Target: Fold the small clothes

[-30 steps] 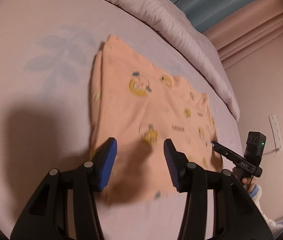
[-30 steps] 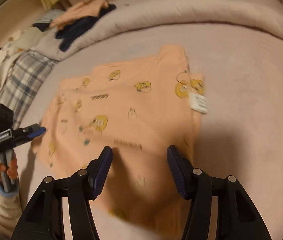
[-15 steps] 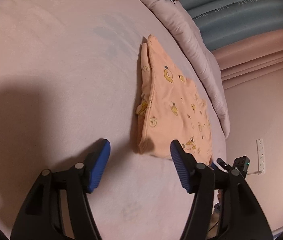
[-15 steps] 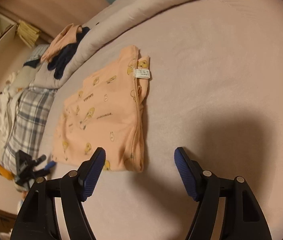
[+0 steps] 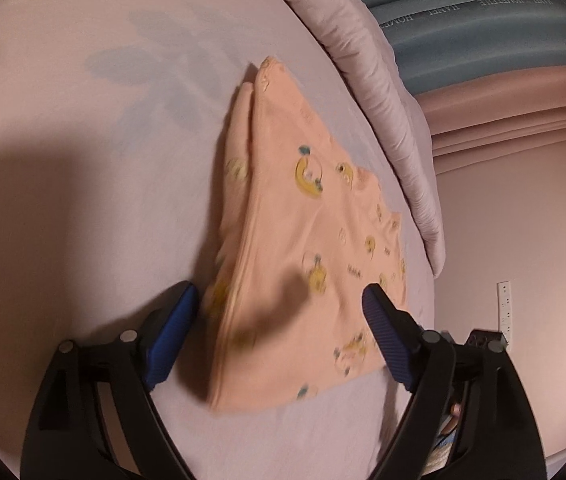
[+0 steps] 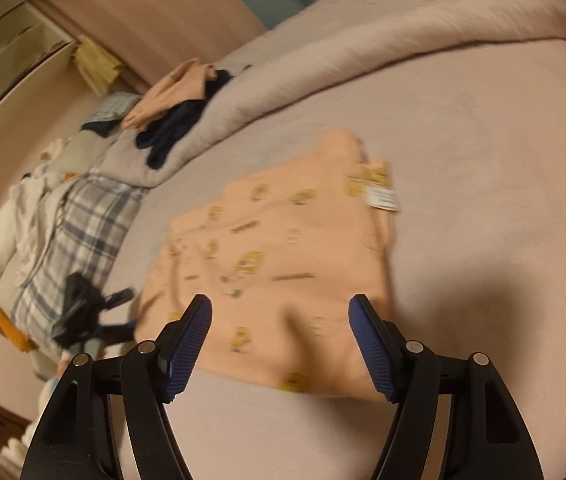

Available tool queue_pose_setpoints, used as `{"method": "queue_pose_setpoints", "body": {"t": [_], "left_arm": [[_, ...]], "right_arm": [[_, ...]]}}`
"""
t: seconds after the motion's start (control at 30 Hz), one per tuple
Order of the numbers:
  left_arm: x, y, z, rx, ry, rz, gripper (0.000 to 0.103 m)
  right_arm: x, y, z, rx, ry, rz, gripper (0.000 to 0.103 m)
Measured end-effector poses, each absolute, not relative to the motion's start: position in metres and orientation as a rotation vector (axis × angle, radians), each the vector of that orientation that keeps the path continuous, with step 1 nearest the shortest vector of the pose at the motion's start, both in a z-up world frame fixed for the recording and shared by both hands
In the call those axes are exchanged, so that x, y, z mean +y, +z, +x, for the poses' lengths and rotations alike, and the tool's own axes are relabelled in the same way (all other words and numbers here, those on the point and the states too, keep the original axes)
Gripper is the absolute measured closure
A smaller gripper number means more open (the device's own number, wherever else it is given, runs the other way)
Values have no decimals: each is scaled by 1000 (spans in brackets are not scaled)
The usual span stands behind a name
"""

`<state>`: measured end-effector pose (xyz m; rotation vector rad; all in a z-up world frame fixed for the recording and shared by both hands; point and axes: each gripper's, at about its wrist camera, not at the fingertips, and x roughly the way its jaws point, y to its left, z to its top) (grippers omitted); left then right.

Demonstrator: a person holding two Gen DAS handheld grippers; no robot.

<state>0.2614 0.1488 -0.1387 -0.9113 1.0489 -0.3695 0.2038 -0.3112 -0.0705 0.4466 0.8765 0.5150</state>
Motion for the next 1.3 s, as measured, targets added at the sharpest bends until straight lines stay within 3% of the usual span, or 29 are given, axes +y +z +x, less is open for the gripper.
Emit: {"method": "queue_pose_setpoints", "body": {"t": [0.23,0.27,0.4,0.43,0.5,0.67,0.7,0.73,0.87,1.0,1.3], "left_arm": [[147,-140,298,1040,-403,-954,20],[145,-139,303,1039,-398,-948,26],[137,-146,308,1085,-348,-897,82],[139,-149,305,1081,-350,-899,82],[146,-152,299,1063,-350,-926,87],[149,-147,292,1048,-321,-892,89],[148,-145,292,1050,-318,-880,89],[146,-142,293,1053,-316,-863,89],[140,-128,289,1053,-305,-797,89],[128,-104,286,1035,-287,-711,89],[79,-58,283,1012,-226,-510,90]], "right_arm": [[-275,-69,218,888,603,399,32],[-271,-69,221,891,608,391,32],[-236,-64,237,887,637,307,32],[-225,-62,242,881,637,270,34],[-205,-62,253,880,661,226,48],[-166,-91,296,1004,616,153,61],[-163,-103,307,1027,533,113,77],[-165,-106,311,1027,510,120,84],[-183,-96,313,966,438,197,85],[-189,-91,282,998,525,194,74],[-187,-108,241,1033,607,140,74]]}}
